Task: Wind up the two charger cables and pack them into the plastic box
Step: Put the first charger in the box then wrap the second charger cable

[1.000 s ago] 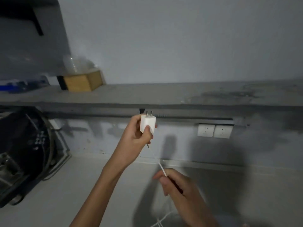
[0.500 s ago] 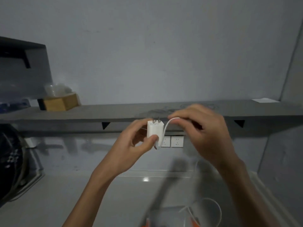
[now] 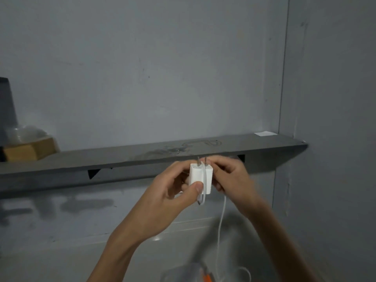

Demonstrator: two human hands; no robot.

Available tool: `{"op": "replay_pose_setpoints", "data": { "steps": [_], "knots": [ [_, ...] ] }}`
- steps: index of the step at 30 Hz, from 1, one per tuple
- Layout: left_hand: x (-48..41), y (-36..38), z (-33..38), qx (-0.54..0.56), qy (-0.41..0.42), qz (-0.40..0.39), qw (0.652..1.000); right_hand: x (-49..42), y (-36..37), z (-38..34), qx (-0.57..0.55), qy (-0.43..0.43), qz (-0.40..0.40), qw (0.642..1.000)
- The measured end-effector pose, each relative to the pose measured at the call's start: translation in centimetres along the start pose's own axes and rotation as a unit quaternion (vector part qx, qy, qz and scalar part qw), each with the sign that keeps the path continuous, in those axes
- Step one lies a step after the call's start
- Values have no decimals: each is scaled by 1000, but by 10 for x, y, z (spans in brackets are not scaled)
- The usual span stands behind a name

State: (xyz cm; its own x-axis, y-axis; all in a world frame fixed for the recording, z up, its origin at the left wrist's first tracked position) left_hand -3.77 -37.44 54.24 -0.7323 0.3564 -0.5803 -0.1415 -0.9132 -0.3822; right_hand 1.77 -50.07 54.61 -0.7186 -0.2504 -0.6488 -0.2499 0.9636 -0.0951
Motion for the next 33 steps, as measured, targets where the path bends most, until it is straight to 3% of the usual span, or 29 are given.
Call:
{"op": "replay_pose_setpoints", "data": {
  "steps": [5,11,13,15,16,17,19,24,28,33],
  "knots": [
    [-12,-12,-19,39,-44,53,997,28,15,57,-80,149,68,983],
    [-30,-48,-42,127,-90,161,975,88,71,97,-108,251,14,962],
    [-35,-66,-52,129,-93,196,968,104,89,82,-15,219,-3,976],
    [-36,-79,-65,101,-112,214,965,110,80,57,105,153,44,982],
    [-35,-82,-72,87,-119,212,966,111,79,42,169,139,13,976],
    [-33,-84,-79,76,-126,204,968,109,80,26,222,121,-43,966],
    [-27,-82,-91,62,-136,181,972,96,66,-2,317,27,-69,946],
    [-13,-57,-95,0,-128,126,984,41,26,-59,442,-159,12,883],
    [-6,-23,-63,-48,-55,54,996,-2,5,-91,377,-212,49,900],
    [2,-20,-14,15,12,40,999,-42,-14,-58,231,-129,61,962]
  ]
}}
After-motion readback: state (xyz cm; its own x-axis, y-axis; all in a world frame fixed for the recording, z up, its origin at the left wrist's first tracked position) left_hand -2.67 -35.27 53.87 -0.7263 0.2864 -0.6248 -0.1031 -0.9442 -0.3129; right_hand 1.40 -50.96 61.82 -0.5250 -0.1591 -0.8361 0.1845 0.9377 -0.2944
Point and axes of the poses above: each hand's wrist, its own x-axis away from the middle knuckle, its own y-axis out of the palm, z = x × y, the point moved 8 cm from there along -x, towards the middle knuckle, and after that the axes turned 2 degrees about -z, right-handed, at the moved point
